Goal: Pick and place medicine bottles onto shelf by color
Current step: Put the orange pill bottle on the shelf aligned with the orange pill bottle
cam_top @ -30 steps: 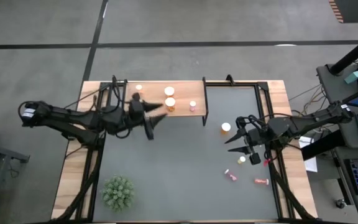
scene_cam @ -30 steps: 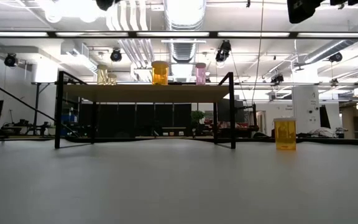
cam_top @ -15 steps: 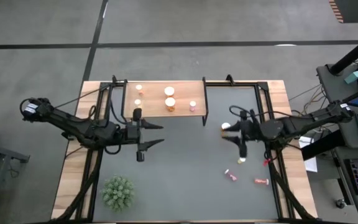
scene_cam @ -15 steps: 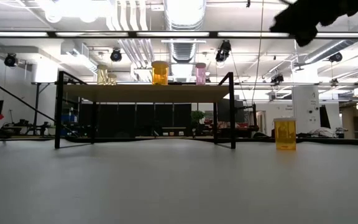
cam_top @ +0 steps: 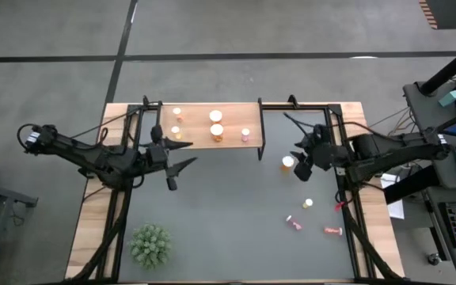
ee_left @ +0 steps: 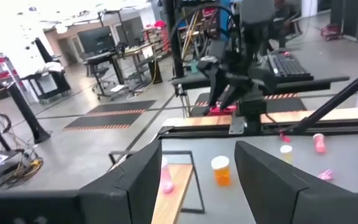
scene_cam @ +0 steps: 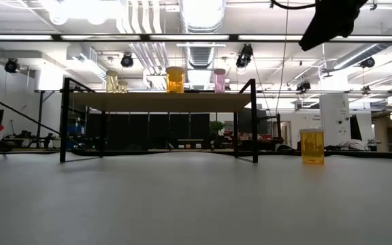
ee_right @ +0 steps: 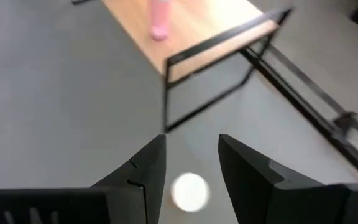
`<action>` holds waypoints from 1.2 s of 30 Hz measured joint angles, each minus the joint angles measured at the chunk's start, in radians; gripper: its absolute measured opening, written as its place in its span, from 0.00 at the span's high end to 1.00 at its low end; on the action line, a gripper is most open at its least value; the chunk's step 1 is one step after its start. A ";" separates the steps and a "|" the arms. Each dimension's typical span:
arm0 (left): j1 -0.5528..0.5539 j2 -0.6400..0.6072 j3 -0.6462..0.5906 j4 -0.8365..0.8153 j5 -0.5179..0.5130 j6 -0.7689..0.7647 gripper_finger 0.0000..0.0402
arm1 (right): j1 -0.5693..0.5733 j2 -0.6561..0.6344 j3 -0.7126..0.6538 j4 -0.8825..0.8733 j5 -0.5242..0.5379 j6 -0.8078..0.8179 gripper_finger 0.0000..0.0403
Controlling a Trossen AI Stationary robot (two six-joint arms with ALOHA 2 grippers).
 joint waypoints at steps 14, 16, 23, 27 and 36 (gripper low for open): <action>0.021 -0.018 -0.012 -0.009 -0.022 0.114 0.53 | -0.241 0.122 0.101 -0.143 -0.311 -0.193 0.55; 0.021 -0.024 -0.012 -0.009 -0.031 0.114 0.53 | -0.251 0.133 0.068 -0.147 -0.310 -0.225 0.49; 0.021 -0.037 -0.012 -0.008 -0.047 0.115 0.53 | -0.255 0.099 -0.139 0.043 -0.336 -0.374 0.32; 0.021 -0.036 -0.018 -0.008 -0.047 0.115 0.53 | -0.255 0.084 -0.243 0.142 -0.338 -0.356 0.27; 0.021 -0.038 -0.039 0.005 -0.047 0.121 0.53 | -0.255 0.116 -0.391 0.276 -0.335 -0.240 0.25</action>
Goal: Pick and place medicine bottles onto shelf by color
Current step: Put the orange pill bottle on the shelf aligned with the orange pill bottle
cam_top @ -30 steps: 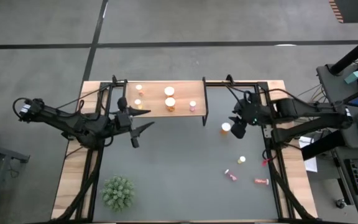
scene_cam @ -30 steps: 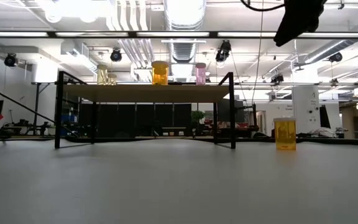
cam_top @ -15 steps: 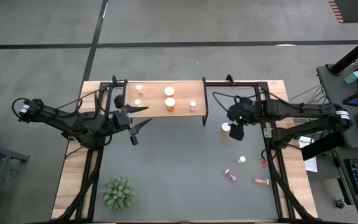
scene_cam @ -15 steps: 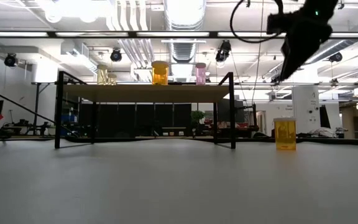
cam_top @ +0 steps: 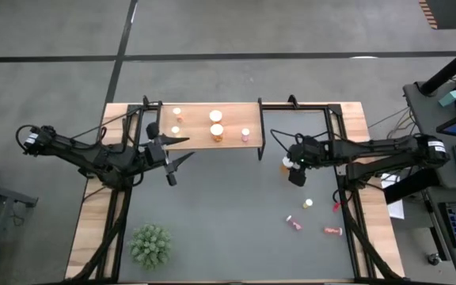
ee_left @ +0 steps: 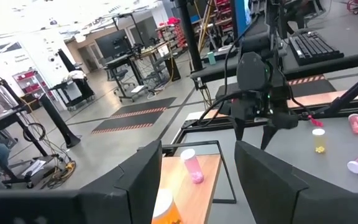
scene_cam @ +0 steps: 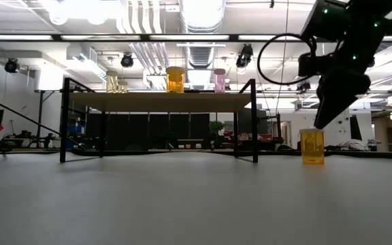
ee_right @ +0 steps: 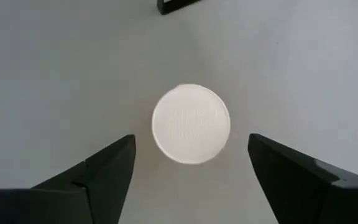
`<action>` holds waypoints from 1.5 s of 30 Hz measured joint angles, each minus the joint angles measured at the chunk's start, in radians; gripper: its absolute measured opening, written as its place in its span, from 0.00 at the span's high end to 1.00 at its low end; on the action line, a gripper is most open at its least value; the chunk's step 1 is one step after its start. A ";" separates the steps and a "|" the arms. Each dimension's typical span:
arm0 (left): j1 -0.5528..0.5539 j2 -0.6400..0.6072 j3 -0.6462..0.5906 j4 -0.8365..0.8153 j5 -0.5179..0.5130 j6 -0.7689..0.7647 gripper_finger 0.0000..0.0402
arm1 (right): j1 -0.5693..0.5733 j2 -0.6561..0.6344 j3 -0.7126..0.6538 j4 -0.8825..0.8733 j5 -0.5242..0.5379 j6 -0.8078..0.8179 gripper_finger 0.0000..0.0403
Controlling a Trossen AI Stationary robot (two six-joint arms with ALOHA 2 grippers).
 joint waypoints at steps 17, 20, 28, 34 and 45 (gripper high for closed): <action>0.000 -0.010 -0.006 0.007 0.000 0.000 0.53 | 0.000 0.043 -0.065 0.162 0.016 0.017 0.44; 0.000 -0.010 -0.007 0.007 0.000 0.000 0.53 | 0.000 0.042 -0.065 0.162 0.017 0.018 0.50; 0.000 -0.010 -0.014 0.006 0.001 0.000 0.53 | 0.000 0.034 -0.022 0.092 0.016 0.021 0.48; 0.000 -0.017 -0.035 0.005 0.001 -0.001 0.53 | 0.000 0.023 0.207 -0.194 0.030 0.021 0.47; 0.000 -0.017 -0.038 0.004 0.001 0.002 0.53 | -0.065 0.037 0.715 -0.422 0.034 -0.072 0.47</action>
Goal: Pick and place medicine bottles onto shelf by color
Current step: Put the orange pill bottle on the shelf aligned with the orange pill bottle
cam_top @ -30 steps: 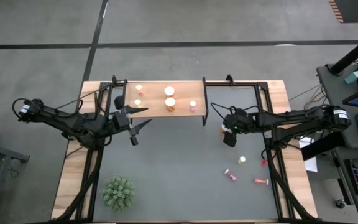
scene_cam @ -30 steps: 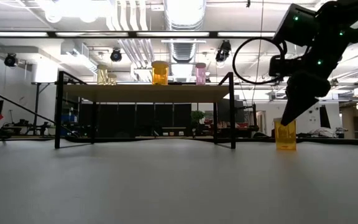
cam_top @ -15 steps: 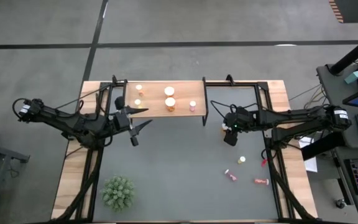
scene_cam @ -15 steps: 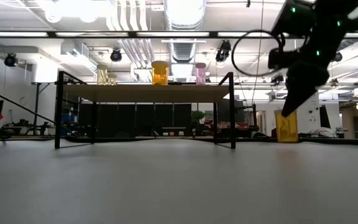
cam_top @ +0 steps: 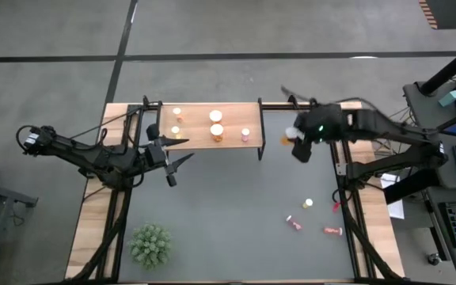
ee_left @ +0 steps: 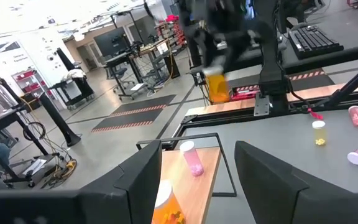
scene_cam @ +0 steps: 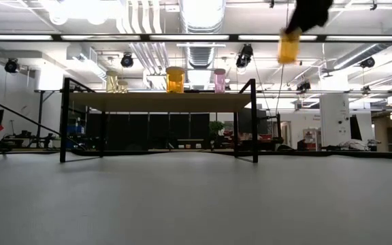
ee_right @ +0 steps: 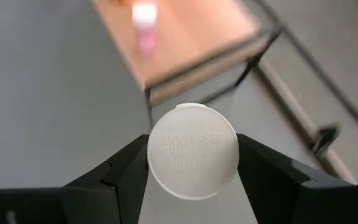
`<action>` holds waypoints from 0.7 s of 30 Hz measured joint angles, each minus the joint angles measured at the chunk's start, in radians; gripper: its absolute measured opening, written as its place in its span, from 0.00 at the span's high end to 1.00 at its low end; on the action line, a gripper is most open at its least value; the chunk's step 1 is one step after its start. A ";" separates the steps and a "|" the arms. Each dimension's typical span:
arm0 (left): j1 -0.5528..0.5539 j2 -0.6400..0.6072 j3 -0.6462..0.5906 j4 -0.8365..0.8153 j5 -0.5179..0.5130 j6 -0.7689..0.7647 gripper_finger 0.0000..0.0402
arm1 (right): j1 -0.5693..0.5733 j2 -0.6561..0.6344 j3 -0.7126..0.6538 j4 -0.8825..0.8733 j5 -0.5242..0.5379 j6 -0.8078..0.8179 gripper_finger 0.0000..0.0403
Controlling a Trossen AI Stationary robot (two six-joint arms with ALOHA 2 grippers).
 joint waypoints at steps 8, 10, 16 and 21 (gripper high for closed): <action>0.000 0.000 0.000 0.002 0.000 -0.009 0.53 | -0.131 0.197 0.300 0.000 -0.036 -0.267 0.47; 0.000 0.002 0.000 0.002 0.000 -0.009 0.53 | -0.155 0.257 0.370 0.001 -0.065 -0.325 0.47; 0.000 0.007 0.000 0.002 -0.040 -0.009 0.53 | -0.227 0.433 0.552 0.023 -0.186 -0.422 0.47; 0.000 0.010 0.000 0.000 -0.052 -0.009 0.53 | -0.274 0.583 0.691 0.024 -0.267 -0.473 0.47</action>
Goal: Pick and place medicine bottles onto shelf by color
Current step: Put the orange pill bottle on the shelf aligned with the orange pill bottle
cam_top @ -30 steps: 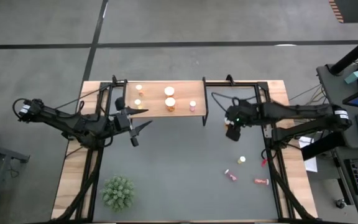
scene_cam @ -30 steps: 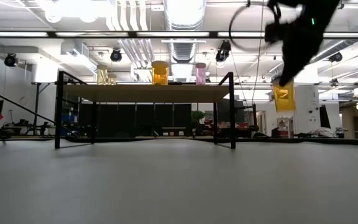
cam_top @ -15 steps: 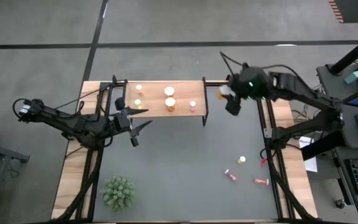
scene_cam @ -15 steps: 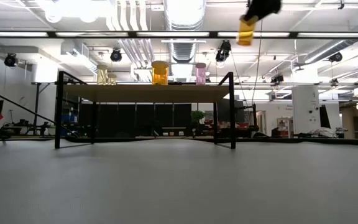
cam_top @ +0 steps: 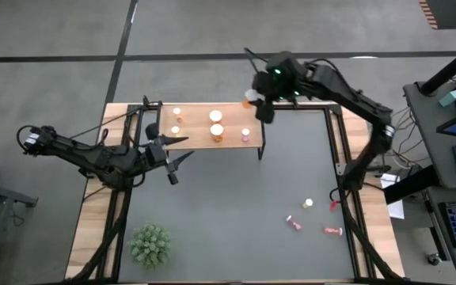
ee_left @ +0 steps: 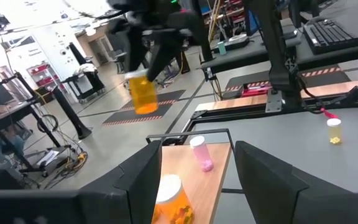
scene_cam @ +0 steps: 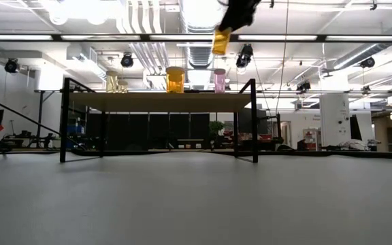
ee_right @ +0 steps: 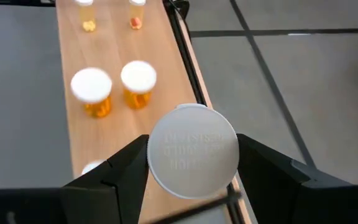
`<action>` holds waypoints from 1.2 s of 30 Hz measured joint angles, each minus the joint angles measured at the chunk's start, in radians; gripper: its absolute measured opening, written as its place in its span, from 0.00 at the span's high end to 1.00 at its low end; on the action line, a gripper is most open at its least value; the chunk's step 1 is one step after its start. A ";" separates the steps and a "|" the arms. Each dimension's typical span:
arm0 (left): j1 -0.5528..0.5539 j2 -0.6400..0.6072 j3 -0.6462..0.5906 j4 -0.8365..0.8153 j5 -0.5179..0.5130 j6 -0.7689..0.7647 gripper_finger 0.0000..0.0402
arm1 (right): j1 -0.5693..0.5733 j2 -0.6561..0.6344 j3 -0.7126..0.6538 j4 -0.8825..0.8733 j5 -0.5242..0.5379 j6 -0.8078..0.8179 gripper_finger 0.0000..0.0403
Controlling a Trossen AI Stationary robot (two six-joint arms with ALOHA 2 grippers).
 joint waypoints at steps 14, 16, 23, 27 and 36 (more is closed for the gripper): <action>0.000 0.004 0.000 -0.004 0.000 0.000 0.53 | -0.070 0.342 0.264 0.013 -0.148 -0.086 0.47; 0.000 0.004 0.000 -0.004 0.000 0.000 0.53 | -0.070 0.376 0.292 0.015 -0.162 -0.091 0.47; 0.000 0.004 0.000 -0.005 0.000 0.000 0.53 | -0.079 0.447 0.329 0.021 -0.194 -0.105 0.47; 0.000 0.004 0.000 -0.005 0.000 0.000 0.53 | -0.078 0.466 0.329 0.014 -0.210 -0.106 0.47; 0.000 0.004 0.000 -0.006 0.000 0.000 0.53 | -0.074 0.487 0.329 -0.022 -0.205 -0.107 0.47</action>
